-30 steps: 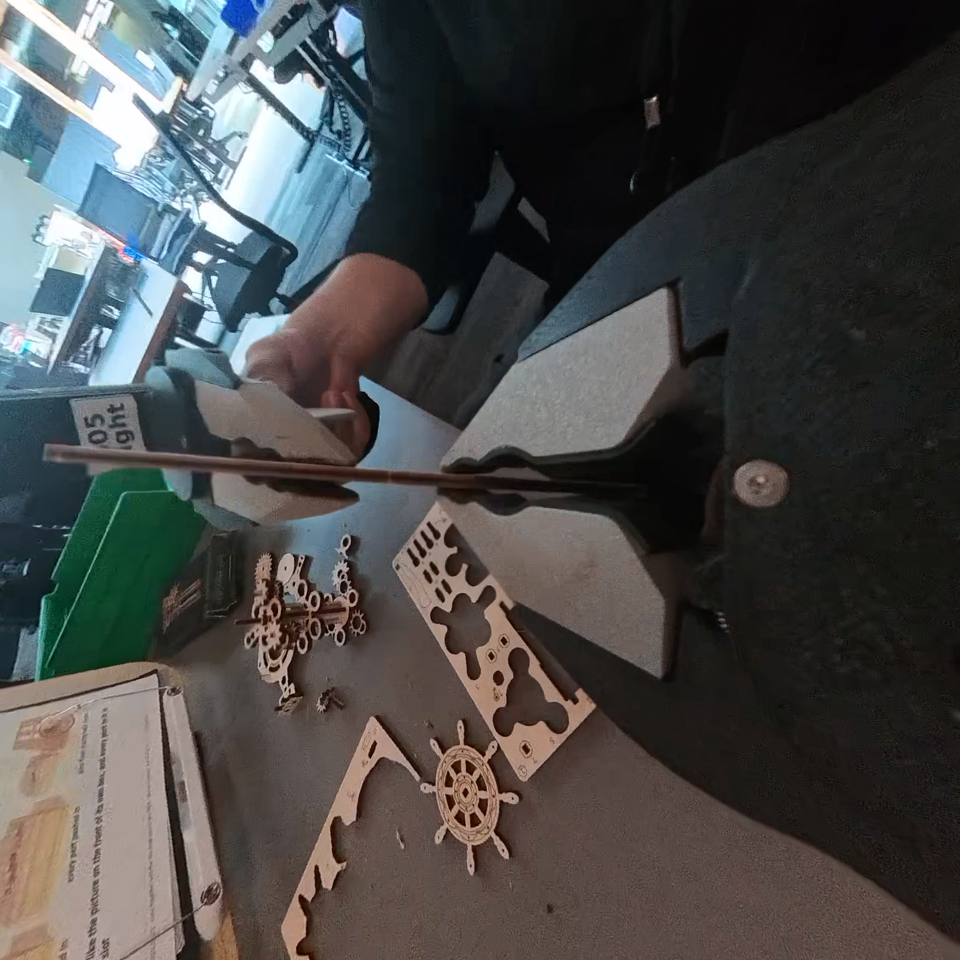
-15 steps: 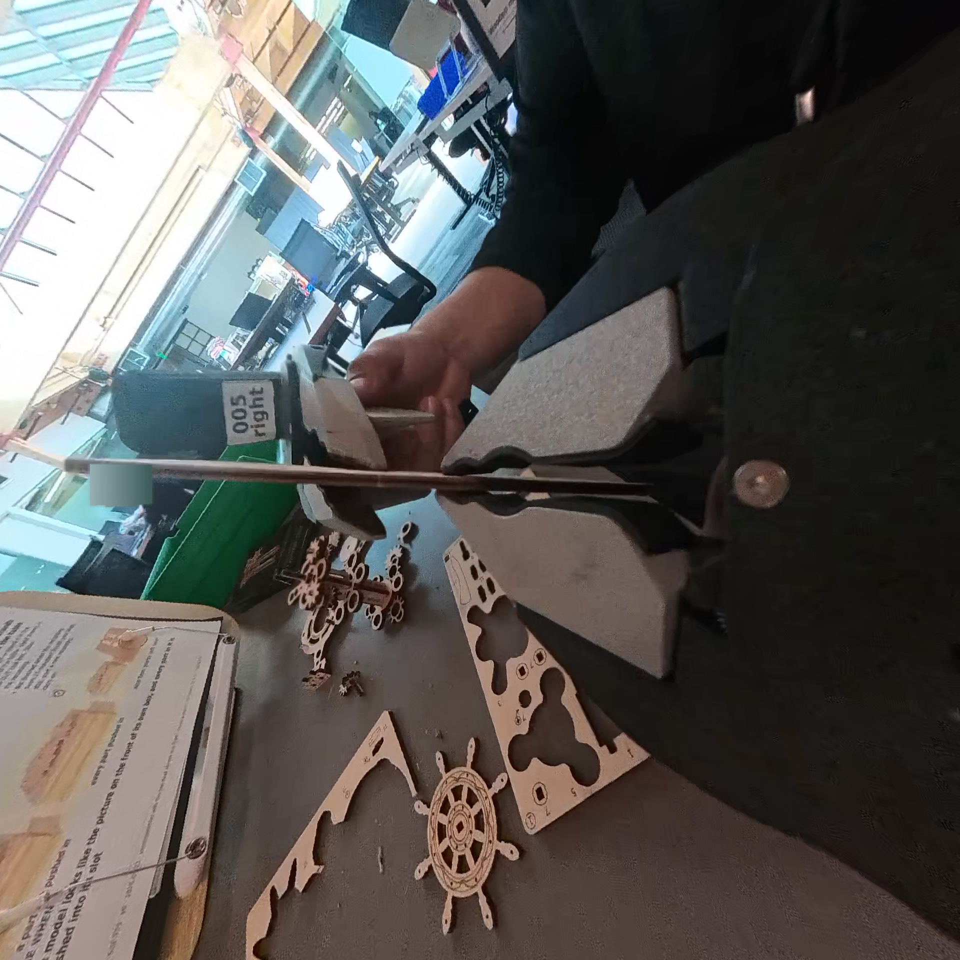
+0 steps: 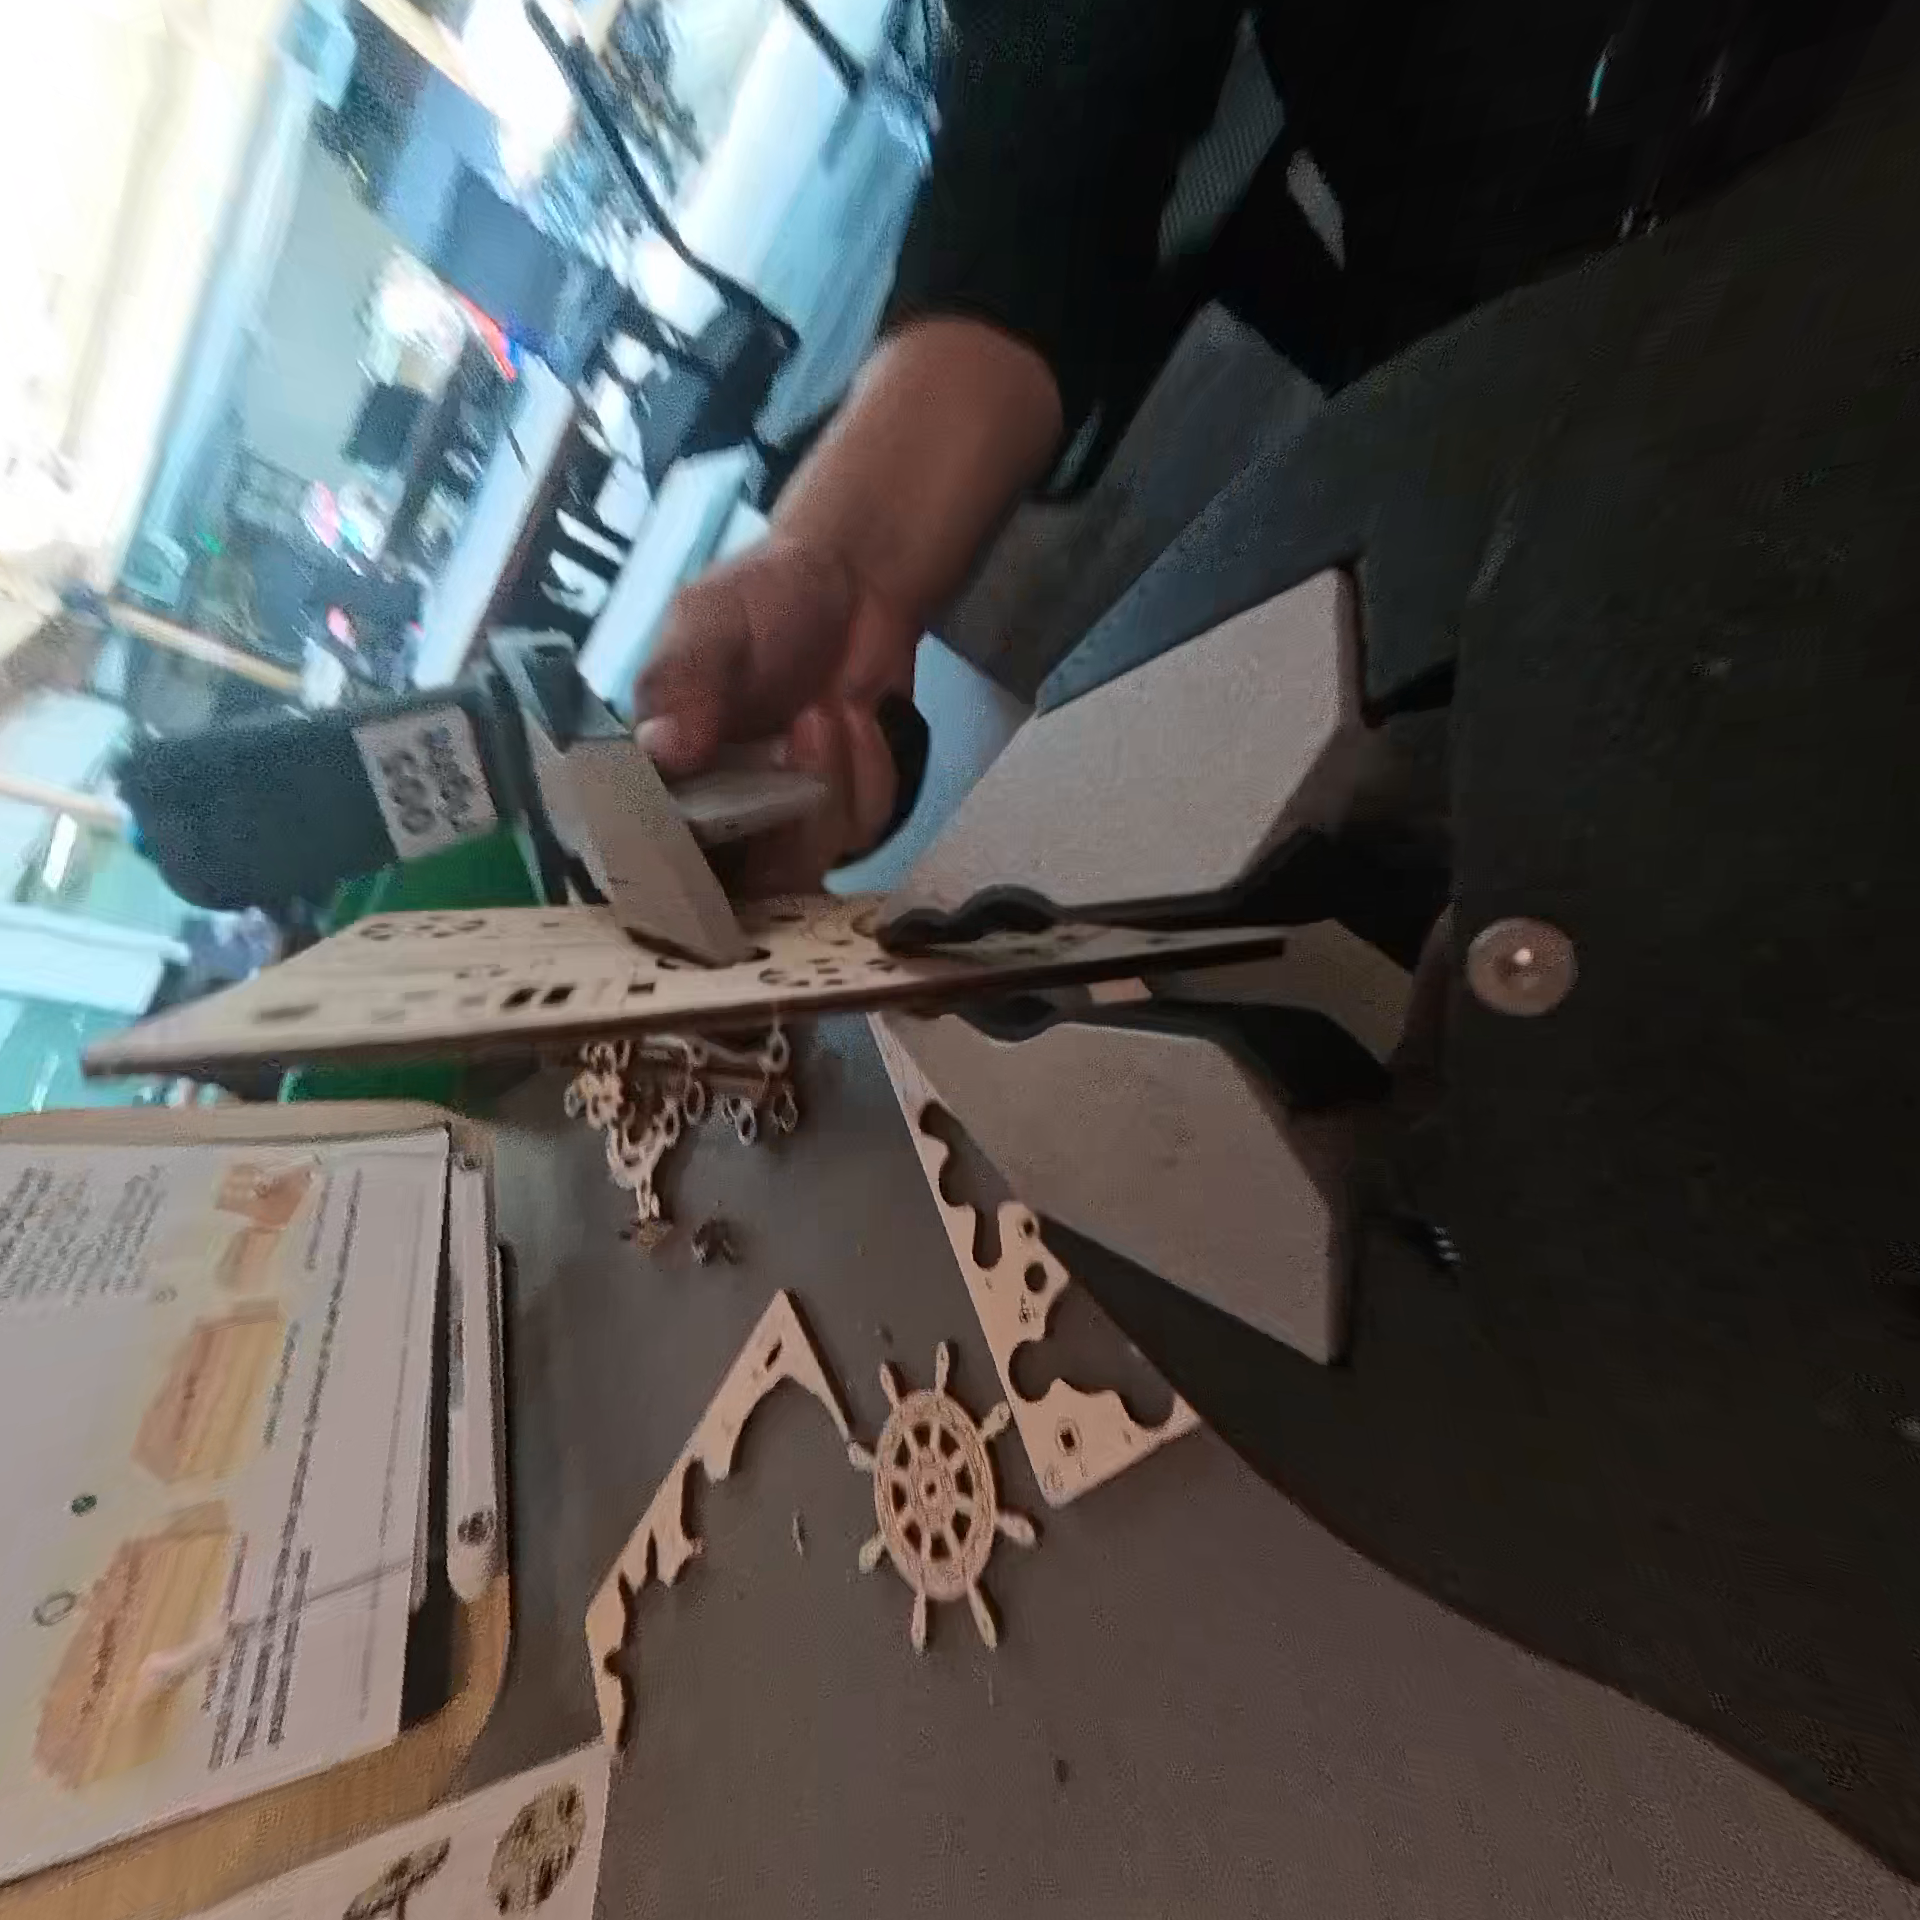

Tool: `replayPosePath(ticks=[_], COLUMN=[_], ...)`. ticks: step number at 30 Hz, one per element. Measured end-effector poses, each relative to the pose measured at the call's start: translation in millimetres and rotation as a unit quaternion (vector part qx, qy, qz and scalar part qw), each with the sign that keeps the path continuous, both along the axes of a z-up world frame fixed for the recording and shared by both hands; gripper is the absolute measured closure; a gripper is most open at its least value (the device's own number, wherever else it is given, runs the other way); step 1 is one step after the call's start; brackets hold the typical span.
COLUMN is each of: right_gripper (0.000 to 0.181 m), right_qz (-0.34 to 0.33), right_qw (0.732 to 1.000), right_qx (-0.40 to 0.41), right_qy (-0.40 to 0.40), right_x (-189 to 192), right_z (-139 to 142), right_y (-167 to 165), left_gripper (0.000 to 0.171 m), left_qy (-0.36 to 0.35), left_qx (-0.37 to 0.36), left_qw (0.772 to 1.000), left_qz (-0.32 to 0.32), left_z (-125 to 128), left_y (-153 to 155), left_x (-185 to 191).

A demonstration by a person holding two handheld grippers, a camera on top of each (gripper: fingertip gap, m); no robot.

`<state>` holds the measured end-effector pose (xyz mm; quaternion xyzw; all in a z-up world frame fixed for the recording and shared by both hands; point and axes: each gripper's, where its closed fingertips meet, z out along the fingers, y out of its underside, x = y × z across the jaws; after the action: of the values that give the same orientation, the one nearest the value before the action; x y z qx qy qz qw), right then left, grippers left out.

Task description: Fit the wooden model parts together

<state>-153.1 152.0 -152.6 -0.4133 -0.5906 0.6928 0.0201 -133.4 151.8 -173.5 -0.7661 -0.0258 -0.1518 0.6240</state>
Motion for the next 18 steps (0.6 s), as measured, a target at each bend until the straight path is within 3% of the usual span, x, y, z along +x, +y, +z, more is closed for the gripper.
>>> replayPosePath(ticks=[2,6,10,13,18], right_gripper=[0.173,0.177,0.175,0.162,0.159], right_qz=[-0.033,-0.058,0.008,0.013,-0.010], right_qw=[0.998,0.994,0.999,0.999,1.000], right_qx=[0.046,0.091,0.003,-0.034,0.023], right_qy=[-0.013,0.026,0.046,0.019,0.015], right_x=[-8,-12,-3,-4,-5], right_z=[-12,-5,14,14,7], right_y=[3,-4,-9,-2,-1], left_gripper=[0.164,0.163,0.170,0.170,0.170], left_qy=[0.077,-0.011,-0.108,-0.111,-0.123], left_qx=[-0.031,0.009,0.068,0.070,0.077], left_qw=[0.996,1.000,0.991,0.991,0.989], left_qz=[0.041,0.015,-0.043,-0.036,-0.035], left_z=[-15,-9,14,15,19], left_y=[3,-1,-8,-6,-6], left_x=[-8,-13,-7,-10,-13])
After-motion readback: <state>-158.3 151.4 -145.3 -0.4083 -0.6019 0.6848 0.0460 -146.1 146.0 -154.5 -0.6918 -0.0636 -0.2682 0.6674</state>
